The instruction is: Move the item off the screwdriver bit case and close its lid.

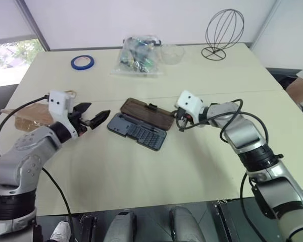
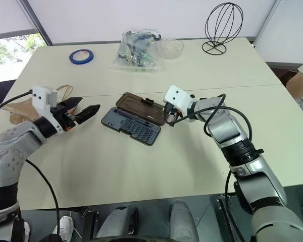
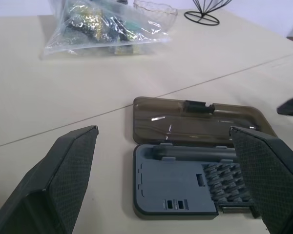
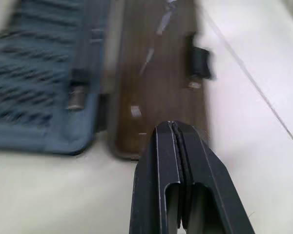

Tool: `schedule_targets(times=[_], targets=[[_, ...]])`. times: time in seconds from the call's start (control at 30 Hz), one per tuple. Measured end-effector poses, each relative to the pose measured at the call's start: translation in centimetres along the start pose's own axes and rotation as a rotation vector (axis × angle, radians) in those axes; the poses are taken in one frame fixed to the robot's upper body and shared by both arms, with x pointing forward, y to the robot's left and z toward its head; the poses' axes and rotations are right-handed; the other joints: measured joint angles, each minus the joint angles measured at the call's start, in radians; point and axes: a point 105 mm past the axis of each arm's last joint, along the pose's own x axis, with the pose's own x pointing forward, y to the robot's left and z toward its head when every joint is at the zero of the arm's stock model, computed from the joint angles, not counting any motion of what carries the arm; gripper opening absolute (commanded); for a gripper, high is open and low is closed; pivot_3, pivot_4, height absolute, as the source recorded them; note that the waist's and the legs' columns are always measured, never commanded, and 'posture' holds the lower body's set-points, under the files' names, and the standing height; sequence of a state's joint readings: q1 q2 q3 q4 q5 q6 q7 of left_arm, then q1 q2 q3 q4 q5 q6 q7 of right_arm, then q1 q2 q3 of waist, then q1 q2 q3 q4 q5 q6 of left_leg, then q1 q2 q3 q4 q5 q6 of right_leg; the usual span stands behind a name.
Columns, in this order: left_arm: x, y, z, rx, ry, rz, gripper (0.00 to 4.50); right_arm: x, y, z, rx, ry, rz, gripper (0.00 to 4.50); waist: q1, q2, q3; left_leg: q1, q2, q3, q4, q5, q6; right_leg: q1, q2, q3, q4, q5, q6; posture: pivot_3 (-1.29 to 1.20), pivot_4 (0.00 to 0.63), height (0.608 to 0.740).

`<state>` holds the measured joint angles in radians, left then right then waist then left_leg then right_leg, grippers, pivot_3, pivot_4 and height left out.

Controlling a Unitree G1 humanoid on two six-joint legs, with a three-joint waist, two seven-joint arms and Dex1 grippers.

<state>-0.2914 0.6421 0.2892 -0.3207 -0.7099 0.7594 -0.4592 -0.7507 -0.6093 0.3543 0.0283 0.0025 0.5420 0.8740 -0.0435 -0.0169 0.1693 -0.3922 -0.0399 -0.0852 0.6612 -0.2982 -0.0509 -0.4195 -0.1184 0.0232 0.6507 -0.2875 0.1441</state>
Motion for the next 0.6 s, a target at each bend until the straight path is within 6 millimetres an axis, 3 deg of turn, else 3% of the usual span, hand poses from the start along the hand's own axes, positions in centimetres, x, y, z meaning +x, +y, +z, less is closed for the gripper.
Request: schedule_targets(times=[0.17,0.3,0.4,0.6], targets=[[0.2,-0.2,-0.2,-0.013,-0.005,-0.006,4.50,1.3,0.0,0.1,0.103,0.001,-0.045,0.02,-0.001,0.000,0.000,0.000,0.000,0.000,0.000,0.000,0.000,0.000,0.000,0.000,0.000,0.000,0.000,0.00,0.150,0.740],[0.2,-0.1,-0.2,-0.014,-0.004,-0.001,4.50,1.9,-2.0,0.6,0.295,-0.017,-0.146,0.02,0.000,0.000,0.000,0.000,0.000,0.000,0.000,0.000,0.000,0.000,0.000,0.000,0.000,0.000,0.000,0.00,0.150,0.740],[0.1,-0.1,-0.3,-0.015,-0.003,0.005,4.50,1.8,-3.6,1.1,0.433,-0.034,-0.227,0.81,0.002,0.000,0.000,0.000,0.000,-0.001,0.000,0.000,0.000,0.000,0.000,0.000,0.000,0.000,0.000,0.00,0.150,0.740],[0.1,-0.2,-0.5,-0.017,-0.002,0.006,4.50,2.5,-3.1,0.5,0.621,0.006,-0.262,3.83,0.000,0.000,0.000,0.000,0.000,-0.001,0.000,0.000,0.000,0.000,0.000,0.000,0.000,0.000,0.000,0.00,0.150,0.740]])
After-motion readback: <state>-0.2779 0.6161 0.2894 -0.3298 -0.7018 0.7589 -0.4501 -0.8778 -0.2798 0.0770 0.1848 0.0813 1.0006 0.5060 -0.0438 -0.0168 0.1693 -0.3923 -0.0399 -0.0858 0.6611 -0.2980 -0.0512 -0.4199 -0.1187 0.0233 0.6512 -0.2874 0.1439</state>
